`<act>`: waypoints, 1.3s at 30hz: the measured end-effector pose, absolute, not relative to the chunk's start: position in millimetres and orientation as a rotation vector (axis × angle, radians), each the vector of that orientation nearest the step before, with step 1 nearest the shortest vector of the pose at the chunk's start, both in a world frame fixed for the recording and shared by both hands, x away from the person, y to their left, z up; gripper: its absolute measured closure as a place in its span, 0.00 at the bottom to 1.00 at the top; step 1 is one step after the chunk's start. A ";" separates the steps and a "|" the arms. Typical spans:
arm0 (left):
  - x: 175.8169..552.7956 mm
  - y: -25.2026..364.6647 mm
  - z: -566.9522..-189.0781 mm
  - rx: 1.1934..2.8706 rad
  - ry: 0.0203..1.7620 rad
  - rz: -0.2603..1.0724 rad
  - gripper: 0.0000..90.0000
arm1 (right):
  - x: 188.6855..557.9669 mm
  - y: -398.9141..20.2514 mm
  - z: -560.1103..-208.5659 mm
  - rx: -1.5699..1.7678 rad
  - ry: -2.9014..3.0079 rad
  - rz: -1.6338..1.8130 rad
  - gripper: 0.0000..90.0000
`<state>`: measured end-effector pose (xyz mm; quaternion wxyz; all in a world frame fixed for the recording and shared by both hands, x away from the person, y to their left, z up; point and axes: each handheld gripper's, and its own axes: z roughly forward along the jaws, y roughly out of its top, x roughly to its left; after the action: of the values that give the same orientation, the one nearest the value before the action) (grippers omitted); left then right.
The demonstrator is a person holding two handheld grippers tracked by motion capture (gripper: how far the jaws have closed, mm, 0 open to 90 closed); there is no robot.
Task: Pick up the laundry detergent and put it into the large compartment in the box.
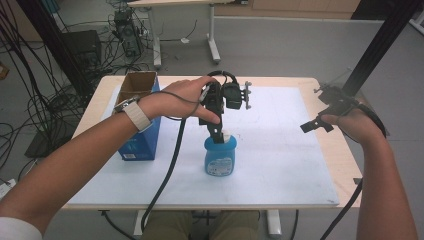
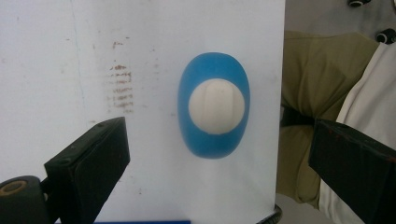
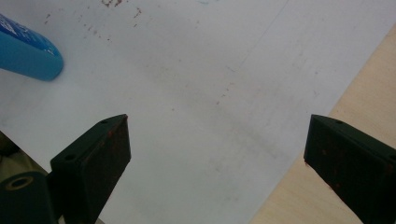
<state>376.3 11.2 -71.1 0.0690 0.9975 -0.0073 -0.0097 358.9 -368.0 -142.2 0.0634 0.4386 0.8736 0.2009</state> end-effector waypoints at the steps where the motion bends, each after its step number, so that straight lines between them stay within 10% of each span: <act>1: 375.9 10.9 -72.3 3.003 -0.020 -0.025 0.06 | 358.7 -368.7 -142.3 1.328 2.638 0.609 0.08; 39: 371.0 -4.2 -104.1 3.022 -0.024 0.002 0.07 | 356.0 -370.6 -145.3 1.336 2.640 0.606 0.08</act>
<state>371.0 -4.2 -104.1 0.0598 0.9982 -0.0080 0.0006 356.0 -370.6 -145.3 0.0605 0.4416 0.8725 0.2002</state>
